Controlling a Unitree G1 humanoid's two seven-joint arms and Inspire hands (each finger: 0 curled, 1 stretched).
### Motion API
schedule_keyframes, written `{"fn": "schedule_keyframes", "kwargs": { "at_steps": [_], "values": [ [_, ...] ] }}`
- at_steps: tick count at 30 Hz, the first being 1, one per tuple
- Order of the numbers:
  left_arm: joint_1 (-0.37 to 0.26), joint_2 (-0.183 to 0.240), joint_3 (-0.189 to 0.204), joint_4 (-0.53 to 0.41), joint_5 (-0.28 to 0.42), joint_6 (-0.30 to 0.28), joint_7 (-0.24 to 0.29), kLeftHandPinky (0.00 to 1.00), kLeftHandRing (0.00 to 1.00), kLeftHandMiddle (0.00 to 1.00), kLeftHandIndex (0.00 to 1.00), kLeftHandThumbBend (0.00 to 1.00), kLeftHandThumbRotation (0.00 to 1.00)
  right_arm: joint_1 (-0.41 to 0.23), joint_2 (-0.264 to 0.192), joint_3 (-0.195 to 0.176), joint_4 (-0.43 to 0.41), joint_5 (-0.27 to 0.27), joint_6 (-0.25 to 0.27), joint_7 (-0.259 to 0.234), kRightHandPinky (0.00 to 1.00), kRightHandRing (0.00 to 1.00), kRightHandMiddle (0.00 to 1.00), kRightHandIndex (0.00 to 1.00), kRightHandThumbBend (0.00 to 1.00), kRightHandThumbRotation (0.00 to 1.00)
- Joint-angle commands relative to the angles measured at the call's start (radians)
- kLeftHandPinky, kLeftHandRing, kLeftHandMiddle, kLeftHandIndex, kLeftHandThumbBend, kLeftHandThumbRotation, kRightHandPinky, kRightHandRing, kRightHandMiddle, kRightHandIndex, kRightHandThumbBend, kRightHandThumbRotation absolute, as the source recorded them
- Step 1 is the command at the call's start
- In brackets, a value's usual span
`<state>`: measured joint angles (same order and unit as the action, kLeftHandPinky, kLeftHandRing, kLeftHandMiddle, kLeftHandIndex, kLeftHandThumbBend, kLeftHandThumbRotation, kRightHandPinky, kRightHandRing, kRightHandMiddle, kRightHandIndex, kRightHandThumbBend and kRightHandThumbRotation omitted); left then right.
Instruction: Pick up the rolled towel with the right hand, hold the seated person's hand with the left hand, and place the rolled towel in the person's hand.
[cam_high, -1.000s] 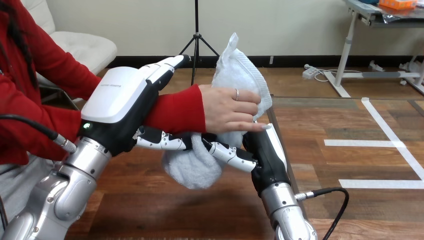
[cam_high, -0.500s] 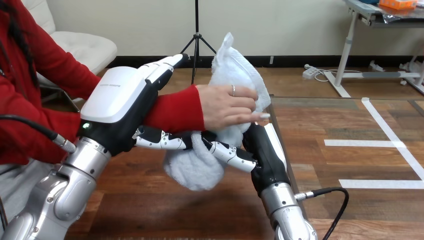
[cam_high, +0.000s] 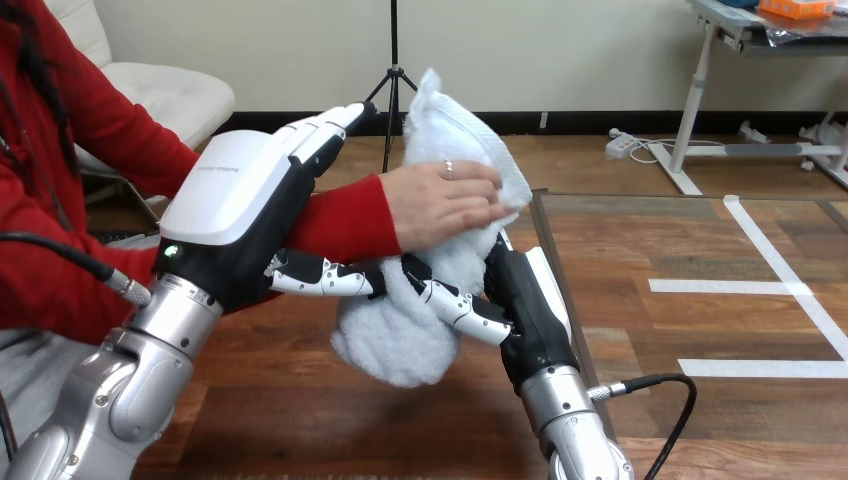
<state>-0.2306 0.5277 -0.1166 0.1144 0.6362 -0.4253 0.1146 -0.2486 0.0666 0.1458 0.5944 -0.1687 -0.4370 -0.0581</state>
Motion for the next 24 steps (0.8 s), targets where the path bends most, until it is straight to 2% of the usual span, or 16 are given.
{"fn": "schedule_keyframes", "kwargs": {
  "at_steps": [1, 14, 21, 24],
  "values": [
    [-0.036, -0.033, -0.006, -0.058, -0.013, -0.043, 0.033, 0.77, 0.88, 0.91, 0.92, 1.00, 0.34, -0.068, 0.030, 0.054, -0.010, -0.030, -0.019, 0.028, 0.95, 1.00, 1.00, 1.00, 1.00, 0.48],
    [-0.020, -0.034, -0.002, -0.071, -0.008, -0.046, 0.057, 0.79, 0.90, 0.92, 0.93, 1.00, 0.38, -0.063, 0.015, 0.048, -0.007, -0.055, -0.019, 0.010, 0.94, 1.00, 1.00, 1.00, 1.00, 0.50],
    [0.001, -0.033, 0.004, -0.080, -0.008, -0.062, 0.082, 0.80, 0.91, 0.93, 0.95, 1.00, 0.40, -0.046, 0.002, 0.035, -0.024, -0.049, -0.012, 0.018, 0.95, 1.00, 1.00, 1.00, 1.00, 0.45],
    [0.012, -0.032, 0.007, -0.087, -0.013, -0.066, 0.085, 0.81, 0.91, 0.94, 0.96, 1.00, 0.41, -0.040, -0.005, 0.028, -0.026, -0.038, -0.015, 0.028, 0.95, 1.00, 1.00, 1.00, 1.00, 0.47]
  ]
}}
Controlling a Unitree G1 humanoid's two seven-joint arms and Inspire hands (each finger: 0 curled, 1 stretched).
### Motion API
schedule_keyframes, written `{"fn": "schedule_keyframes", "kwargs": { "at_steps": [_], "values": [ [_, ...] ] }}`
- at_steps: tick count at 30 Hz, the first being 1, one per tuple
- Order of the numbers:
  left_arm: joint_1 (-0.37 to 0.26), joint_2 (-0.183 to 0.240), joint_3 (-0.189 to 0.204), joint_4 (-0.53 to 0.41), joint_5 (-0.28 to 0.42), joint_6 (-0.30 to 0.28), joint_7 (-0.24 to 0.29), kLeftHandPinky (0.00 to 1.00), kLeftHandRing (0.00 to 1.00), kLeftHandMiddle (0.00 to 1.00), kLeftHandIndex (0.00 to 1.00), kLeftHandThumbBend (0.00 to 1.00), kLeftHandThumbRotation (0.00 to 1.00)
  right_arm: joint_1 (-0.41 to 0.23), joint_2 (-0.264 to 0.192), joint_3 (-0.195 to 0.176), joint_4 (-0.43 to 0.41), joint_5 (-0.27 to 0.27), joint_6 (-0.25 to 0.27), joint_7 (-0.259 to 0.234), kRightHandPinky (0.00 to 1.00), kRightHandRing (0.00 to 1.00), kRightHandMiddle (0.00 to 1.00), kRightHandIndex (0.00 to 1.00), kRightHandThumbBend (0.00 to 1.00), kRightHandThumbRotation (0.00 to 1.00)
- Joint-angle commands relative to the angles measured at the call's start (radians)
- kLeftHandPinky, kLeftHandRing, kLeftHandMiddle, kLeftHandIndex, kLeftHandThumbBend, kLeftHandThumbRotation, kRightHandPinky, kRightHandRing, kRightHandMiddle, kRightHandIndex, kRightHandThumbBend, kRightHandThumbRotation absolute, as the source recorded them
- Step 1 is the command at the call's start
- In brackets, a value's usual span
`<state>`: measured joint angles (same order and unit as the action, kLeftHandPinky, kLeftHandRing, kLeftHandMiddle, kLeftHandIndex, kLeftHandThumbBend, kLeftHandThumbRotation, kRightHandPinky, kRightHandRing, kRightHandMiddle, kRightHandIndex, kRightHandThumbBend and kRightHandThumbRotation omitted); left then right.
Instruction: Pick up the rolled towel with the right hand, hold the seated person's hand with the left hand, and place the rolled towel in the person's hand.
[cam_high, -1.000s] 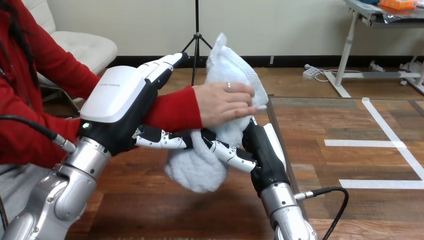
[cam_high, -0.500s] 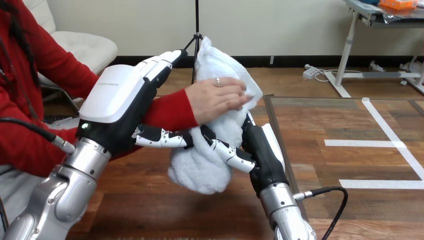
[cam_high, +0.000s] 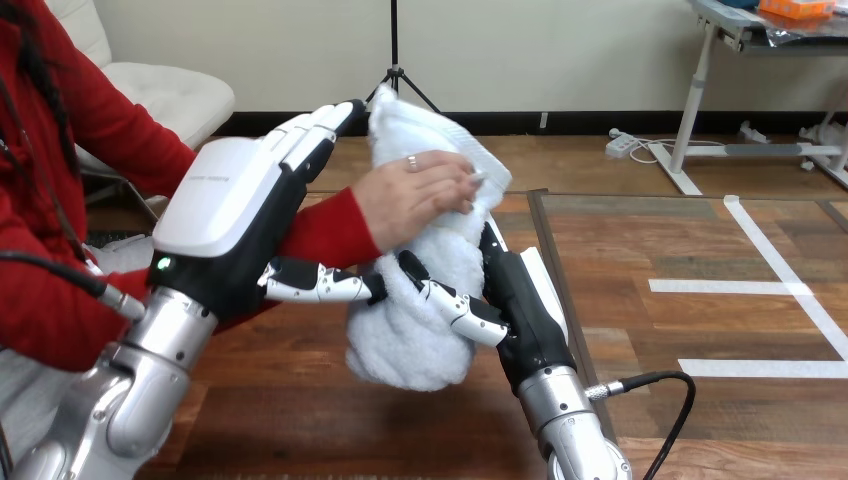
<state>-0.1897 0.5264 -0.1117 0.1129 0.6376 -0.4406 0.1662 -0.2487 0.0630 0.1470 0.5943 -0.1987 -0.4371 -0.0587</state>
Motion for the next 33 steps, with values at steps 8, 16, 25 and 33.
{"fn": "schedule_keyframes", "kwargs": {
  "at_steps": [8, 16, 25, 33],
  "values": [
    [0.005, -0.032, 0.014, -0.111, -0.023, -0.058, 0.038, 0.84, 0.93, 0.96, 0.98, 1.00, 0.47, -0.019, -0.025, 0.008, -0.037, 0.022, -0.020, 0.060, 0.98, 1.00, 1.00, 1.00, 1.00, 0.53],
    [0.048, -0.042, 0.029, -0.151, -0.031, -0.056, 0.037, 0.85, 0.94, 0.97, 0.98, 1.00, 0.51, 0.006, -0.048, -0.015, -0.057, 0.037, -0.008, 0.066, 0.99, 1.00, 1.00, 1.00, 1.00, 0.57],
    [0.095, -0.062, 0.044, -0.182, -0.037, -0.065, 0.047, 0.85, 0.94, 0.97, 0.98, 1.00, 0.52, 0.028, -0.079, -0.038, -0.077, 0.056, -0.006, 0.073, 0.99, 1.00, 1.00, 1.00, 1.00, 0.61],
    [0.126, -0.073, 0.051, -0.189, -0.036, -0.078, 0.059, 0.86, 0.95, 0.98, 0.99, 1.00, 0.54, 0.049, -0.102, -0.057, -0.092, 0.099, -0.038, 0.098, 0.98, 1.00, 1.00, 1.00, 1.00, 0.62]
  ]
}}
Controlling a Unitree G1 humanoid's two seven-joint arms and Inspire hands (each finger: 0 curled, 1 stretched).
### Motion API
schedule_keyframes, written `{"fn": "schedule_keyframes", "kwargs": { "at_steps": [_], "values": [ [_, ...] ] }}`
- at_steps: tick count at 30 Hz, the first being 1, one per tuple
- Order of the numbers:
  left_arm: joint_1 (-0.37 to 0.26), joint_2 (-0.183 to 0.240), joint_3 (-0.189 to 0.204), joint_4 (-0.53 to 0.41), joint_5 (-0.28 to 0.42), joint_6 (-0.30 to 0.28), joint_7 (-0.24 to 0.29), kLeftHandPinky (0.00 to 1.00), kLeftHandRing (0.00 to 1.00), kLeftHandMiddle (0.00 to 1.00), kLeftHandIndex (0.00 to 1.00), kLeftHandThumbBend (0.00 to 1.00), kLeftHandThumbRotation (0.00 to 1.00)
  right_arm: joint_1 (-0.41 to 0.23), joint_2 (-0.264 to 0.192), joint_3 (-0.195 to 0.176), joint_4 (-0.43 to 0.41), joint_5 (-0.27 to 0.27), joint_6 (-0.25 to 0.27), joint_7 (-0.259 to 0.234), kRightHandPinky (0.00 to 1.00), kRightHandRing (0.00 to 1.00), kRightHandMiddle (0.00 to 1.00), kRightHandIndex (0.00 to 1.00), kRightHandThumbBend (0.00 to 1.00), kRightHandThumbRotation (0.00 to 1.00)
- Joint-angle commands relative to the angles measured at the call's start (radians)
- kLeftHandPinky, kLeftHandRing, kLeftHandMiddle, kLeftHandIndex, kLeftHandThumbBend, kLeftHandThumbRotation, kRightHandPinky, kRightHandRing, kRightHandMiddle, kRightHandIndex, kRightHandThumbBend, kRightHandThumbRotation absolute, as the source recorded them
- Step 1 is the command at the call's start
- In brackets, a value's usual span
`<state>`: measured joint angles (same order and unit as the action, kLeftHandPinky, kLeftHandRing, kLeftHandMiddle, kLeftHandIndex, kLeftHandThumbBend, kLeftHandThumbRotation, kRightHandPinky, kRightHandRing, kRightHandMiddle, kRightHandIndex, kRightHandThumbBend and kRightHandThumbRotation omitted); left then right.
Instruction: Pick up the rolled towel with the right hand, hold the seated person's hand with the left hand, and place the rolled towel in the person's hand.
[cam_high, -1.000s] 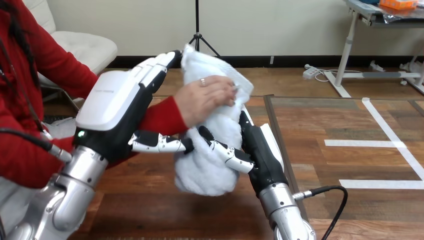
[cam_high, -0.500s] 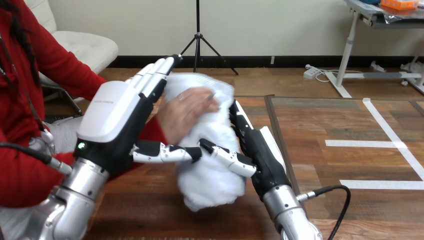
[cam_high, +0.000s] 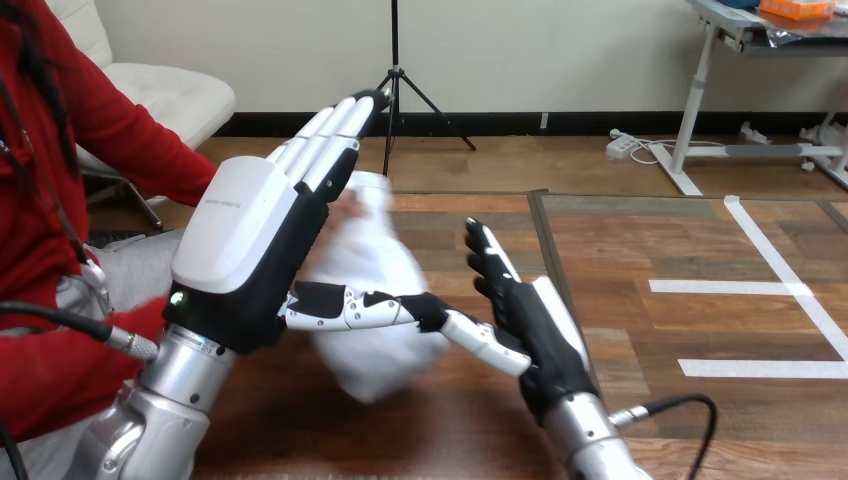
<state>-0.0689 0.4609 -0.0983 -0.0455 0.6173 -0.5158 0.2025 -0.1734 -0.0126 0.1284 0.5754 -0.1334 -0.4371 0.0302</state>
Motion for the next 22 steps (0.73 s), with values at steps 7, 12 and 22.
{"fn": "schedule_keyframes", "kwargs": {
  "at_steps": [7, 12, 22],
  "values": [
    [0.028, -0.017, 0.041, -0.032, -0.020, -0.014, 0.032, 0.87, 0.95, 0.98, 0.99, 1.00, 0.53, -0.009, -0.043, -0.053, -0.091, 0.062, -0.051, 0.031, 0.99, 1.00, 1.00, 1.00, 1.00, 0.63],
    [0.047, -0.021, 0.041, -0.028, -0.016, -0.028, 0.050, 0.87, 0.95, 0.98, 0.99, 1.00, 0.53, 0.002, -0.064, -0.058, -0.096, 0.059, -0.077, 0.034, 0.99, 1.00, 1.00, 1.00, 1.00, 0.65],
    [0.074, -0.031, 0.036, -0.009, -0.021, -0.050, 0.074, 0.87, 0.95, 0.99, 0.99, 1.00, 0.53, 0.026, -0.085, -0.074, -0.120, 0.063, -0.113, 0.035, 0.91, 1.00, 1.00, 1.00, 1.00, 0.68]
  ]
}}
